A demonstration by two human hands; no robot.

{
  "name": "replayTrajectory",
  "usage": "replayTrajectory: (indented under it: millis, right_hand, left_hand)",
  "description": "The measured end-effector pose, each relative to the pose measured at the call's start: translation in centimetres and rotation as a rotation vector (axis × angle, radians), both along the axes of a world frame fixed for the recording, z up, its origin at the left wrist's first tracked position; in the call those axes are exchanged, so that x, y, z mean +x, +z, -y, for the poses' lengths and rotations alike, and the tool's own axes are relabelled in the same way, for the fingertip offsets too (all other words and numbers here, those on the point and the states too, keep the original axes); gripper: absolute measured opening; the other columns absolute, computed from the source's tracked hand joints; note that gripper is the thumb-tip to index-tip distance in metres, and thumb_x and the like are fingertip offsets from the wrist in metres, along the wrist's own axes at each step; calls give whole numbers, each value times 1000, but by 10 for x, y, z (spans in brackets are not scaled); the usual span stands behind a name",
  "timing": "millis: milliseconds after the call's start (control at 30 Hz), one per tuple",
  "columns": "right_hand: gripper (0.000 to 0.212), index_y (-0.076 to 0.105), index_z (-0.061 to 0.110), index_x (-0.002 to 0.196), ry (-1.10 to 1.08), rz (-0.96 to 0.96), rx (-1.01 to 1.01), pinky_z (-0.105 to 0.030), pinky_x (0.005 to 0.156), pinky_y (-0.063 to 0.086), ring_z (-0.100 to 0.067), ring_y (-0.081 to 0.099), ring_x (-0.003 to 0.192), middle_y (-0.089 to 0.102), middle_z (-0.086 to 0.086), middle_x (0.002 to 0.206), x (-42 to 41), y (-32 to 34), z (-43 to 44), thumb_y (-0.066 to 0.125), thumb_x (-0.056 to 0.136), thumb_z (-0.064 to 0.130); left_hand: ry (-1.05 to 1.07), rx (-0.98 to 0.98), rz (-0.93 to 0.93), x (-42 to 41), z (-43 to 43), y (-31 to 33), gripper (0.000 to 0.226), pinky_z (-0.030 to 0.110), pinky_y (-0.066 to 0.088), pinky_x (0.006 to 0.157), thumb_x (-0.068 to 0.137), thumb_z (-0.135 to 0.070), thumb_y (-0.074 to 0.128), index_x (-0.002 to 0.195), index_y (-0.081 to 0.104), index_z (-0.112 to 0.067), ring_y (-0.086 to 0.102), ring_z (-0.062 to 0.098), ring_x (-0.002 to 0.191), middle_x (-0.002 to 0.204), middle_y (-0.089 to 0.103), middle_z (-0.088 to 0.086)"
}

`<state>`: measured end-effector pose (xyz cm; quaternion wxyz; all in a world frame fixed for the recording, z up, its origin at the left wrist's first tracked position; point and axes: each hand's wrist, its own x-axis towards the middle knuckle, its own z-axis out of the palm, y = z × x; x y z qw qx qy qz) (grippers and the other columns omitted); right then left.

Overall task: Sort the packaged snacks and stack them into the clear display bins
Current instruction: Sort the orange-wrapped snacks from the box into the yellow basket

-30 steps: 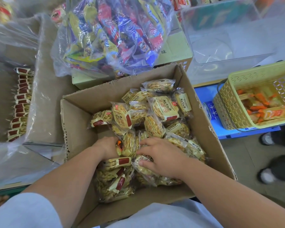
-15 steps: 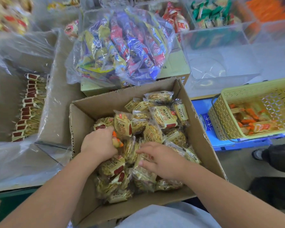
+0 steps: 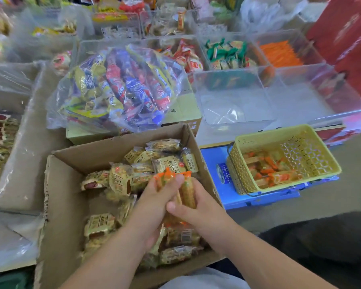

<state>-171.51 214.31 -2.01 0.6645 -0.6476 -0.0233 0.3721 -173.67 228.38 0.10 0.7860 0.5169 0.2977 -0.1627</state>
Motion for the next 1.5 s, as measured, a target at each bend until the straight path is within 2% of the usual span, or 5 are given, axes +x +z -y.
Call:
replayTrajectory:
  millis: [500, 667, 933, 1167, 1500]
  right_hand:
    - [65, 62, 22, 121, -248, -44, 192, -56, 78, 61, -29, 73, 89, 74, -12, 100, 87, -9, 141, 81, 60, 8]
    - [49, 63, 18, 121, -363, -106, 180, -47, 74, 59, -32, 68, 91, 69, -18, 105, 118, -27, 174, 75, 76, 4]
    - [38, 62, 25, 103, -600, -15, -347, -49, 62, 63, -24, 72, 75, 73, -10, 96, 191, -69, 265, 79, 70, 14]
    - [104, 21, 24, 159, -278, 176, -957, -38, 99, 44, -34, 54, 129, 56, -9, 143, 229, -105, 298, 81, 76, 40]
    - [55, 57, 26, 136, -282, 591, -688, -40, 109, 37, -26, 44, 130, 53, 0, 134, 169, -58, 175, 74, 86, 40]
  left_hand:
    - [-276, 125, 194, 90, 139, -9, 57, 53, 37, 117, 106, -44, 43, 151, 48, -9, 51, 37, 138, 149, 55, 18]
    - [-452, 302, 245, 104, 168, -12, 81, 4, 38, 99, 83, -80, 44, 154, 38, -44, 45, -14, 133, 147, 52, -28]
    - [-1136, 1322, 295, 132, 186, -94, 73, 56, 9, 126, 92, -78, 37, 148, 50, -33, 3, 35, 158, 171, -15, -8]
    - [-1167, 1445, 405, 128, 184, -98, 74, 51, 7, 126, 88, -80, 45, 142, 52, -31, 6, 27, 158, 172, -12, -4]
    - [-500, 1473, 657, 61, 116, -43, 45, 39, 39, 108, 87, -48, 63, 119, 71, -19, 51, 22, 129, 138, 58, 2]
